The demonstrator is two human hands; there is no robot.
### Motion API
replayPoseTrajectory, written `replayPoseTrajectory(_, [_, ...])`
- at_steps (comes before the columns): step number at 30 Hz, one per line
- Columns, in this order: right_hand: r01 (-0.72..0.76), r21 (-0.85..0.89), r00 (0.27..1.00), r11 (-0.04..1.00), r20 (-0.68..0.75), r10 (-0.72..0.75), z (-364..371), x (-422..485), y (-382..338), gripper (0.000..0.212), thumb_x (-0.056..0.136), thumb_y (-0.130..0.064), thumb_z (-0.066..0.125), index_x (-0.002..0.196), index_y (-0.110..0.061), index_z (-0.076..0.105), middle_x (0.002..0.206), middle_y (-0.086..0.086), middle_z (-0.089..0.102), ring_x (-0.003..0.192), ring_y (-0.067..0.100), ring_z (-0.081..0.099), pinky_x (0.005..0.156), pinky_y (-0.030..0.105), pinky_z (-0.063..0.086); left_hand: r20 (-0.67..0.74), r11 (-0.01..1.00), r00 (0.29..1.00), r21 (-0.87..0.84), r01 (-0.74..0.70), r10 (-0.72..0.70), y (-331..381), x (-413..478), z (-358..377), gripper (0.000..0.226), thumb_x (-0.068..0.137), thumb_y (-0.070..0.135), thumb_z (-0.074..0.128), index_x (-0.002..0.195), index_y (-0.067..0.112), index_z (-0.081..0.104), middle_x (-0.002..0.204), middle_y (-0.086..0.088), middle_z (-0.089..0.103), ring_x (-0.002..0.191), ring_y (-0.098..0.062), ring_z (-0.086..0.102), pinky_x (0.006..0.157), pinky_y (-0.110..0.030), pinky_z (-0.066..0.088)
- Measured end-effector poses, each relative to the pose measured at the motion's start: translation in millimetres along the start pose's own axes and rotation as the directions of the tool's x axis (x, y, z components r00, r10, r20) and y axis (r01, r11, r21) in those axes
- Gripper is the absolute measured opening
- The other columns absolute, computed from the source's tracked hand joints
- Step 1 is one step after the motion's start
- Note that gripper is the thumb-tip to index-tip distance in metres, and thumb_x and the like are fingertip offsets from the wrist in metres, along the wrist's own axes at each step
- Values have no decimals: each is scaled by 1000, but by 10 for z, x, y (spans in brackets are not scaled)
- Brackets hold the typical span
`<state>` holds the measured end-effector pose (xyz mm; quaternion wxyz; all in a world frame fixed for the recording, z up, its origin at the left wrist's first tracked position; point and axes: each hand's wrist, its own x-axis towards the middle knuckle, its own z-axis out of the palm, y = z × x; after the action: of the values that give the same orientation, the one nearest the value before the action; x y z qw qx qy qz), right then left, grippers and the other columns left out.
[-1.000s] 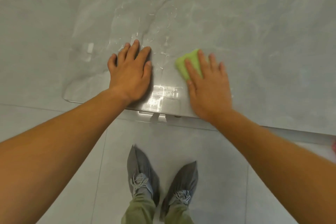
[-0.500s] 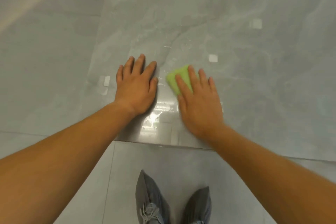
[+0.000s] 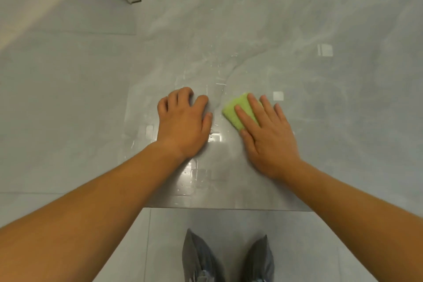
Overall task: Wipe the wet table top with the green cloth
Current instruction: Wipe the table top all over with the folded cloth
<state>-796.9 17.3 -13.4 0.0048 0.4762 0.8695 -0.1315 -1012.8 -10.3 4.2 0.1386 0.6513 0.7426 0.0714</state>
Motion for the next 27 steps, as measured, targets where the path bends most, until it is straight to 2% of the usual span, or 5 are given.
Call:
replayPoseTrajectory(3, [20, 1, 998, 1000, 53, -20, -85, 212, 200, 53, 103, -42, 28, 155, -34, 26, 167, 1, 13, 153, 31, 10, 123, 53, 8, 41, 999, 999, -45, -19, 21, -49, 146, -22, 32, 99, 39, 42, 123, 21, 54, 151, -11, 31, 146, -32, 16, 119, -51, 5])
replayPoseTrajectory(8, [-311, 47, 947, 949, -65, 313, -201, 1016, 355, 53, 105, -39, 27, 157, -31, 21, 167, 5, 9, 153, 34, 9, 124, 50, 6, 73, 1000, 997, -27, -7, 9, -104, 524, -56, 46, 100, 44, 37, 135, 14, 43, 163, -13, 13, 153, -30, -2, 121, -53, -3])
replayPoseTrajectory(14, [185, -7, 981, 983, 55, -184, -198, 677, 615, 51, 105, -45, 24, 155, -33, 28, 166, 0, 14, 153, 31, 11, 123, 52, 10, 86, 999, 996, -7, 36, -35, -113, 1129, -131, 60, 99, 47, 35, 152, 21, 23, 166, -13, -1, 152, -31, -9, 121, -54, -6])
replayPoseTrajectory(22, [-260, 59, 963, 964, -59, 263, -512, 2235, 977, 53, 104, -38, 30, 156, -30, 24, 167, 6, 9, 152, 35, 10, 124, 50, 8, 106, 991, 986, 47, 126, -131, -177, 1957, -202, 65, 99, 54, 27, 156, 28, 11, 166, -11, -9, 151, -31, -15, 120, -55, -9])
replayPoseTrajectory(27, [78, 17, 997, 997, 21, -79, -476, 1901, 966, 53, 103, -40, 31, 155, -32, 29, 166, 2, 15, 152, 33, 14, 123, 51, 11, 127, 985, 977, 47, 167, -172, -247, 2290, -242, 67, 98, 58, 26, 157, 30, 10, 167, -9, -8, 152, -31, -14, 120, -56, -7])
